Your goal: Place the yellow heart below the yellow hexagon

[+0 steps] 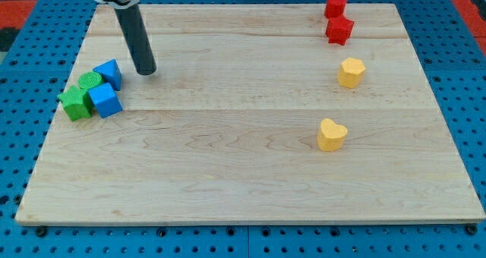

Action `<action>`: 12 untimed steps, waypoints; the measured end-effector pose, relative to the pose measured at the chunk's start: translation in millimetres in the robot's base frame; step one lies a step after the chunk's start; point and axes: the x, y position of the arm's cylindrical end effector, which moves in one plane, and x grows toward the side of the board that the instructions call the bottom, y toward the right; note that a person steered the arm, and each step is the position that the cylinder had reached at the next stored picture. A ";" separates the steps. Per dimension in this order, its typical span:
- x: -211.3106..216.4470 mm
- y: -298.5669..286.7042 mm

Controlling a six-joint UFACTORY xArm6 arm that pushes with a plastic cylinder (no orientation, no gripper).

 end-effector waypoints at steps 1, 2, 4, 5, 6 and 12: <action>-20.7 11.9; -48.0 -37.9; -35.9 -151.6; 29.8 -151.2; 127.3 -151.5; 101.7 -138.4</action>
